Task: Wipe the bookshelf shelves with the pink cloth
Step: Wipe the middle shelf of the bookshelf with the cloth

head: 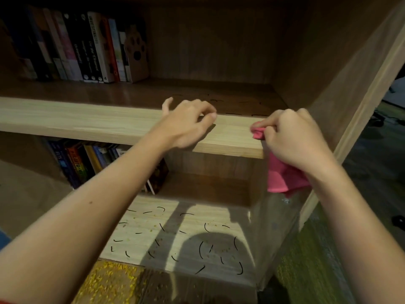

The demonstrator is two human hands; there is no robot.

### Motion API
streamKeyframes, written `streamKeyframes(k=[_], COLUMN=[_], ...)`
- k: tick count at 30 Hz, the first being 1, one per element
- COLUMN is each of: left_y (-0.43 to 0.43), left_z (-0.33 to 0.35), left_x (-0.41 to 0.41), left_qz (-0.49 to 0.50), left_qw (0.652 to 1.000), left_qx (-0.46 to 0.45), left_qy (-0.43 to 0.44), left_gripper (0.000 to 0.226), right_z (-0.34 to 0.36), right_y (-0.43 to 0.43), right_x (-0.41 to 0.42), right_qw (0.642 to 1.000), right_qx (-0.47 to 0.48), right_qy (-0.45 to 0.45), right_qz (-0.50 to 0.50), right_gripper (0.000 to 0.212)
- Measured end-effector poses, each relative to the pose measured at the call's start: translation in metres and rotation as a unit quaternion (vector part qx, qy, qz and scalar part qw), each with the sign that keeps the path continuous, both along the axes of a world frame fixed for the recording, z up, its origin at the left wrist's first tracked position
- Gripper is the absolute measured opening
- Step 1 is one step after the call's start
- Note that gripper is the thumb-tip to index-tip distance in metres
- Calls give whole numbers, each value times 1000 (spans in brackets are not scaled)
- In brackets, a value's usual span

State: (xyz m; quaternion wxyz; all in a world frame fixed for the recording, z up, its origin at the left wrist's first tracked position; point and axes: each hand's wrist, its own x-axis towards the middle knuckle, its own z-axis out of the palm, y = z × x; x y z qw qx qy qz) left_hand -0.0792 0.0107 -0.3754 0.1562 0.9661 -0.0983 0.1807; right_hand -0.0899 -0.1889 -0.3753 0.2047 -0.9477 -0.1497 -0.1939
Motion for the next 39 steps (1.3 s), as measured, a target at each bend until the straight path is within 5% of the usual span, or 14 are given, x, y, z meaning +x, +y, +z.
streamKeyframes(k=[5, 11, 16, 20, 26, 31, 34, 37, 39], left_y=[2, 4, 5, 5, 5, 5, 6, 7, 8], left_z=[-3, -5, -6, -6, -7, -4, -3, -7, -8], left_x=[2, 3, 5, 4, 4, 2, -1, -5, -6], left_qz=[11, 7, 0, -3, -6, -13, -13, -5, -8], left_qw=[999, 999, 999, 999, 999, 999, 993, 985, 983], left_qx=[-5, -19, -26, -21, -11, -35, -85, -107, -105], left_qy=[-41, -35, -44, -36, -53, -39, -85, -139, -149], left_gripper=[32, 31, 31, 31, 30, 30, 32, 33, 33], right_z=[1, 2, 8, 28, 4, 12, -9, -8, 4], right_y=[27, -2, -3, -2, 8, 32, 77, 76, 52], right_x=[-10, -8, -21, 10, -31, -8, -30, -47, -38], right_qw=[996, 999, 999, 998, 997, 994, 996, 994, 980], right_qx=[-3, -2, 17, 15, 26, 1, -34, 87, 186], right_qy=[12, -13, 7, 59, 5, 12, -62, -38, -30], right_qz=[85, -52, 49, -2, 78, -111, -62, 60, 56], right_gripper=[34, 35, 36, 36, 35, 27, 25, 30, 32])
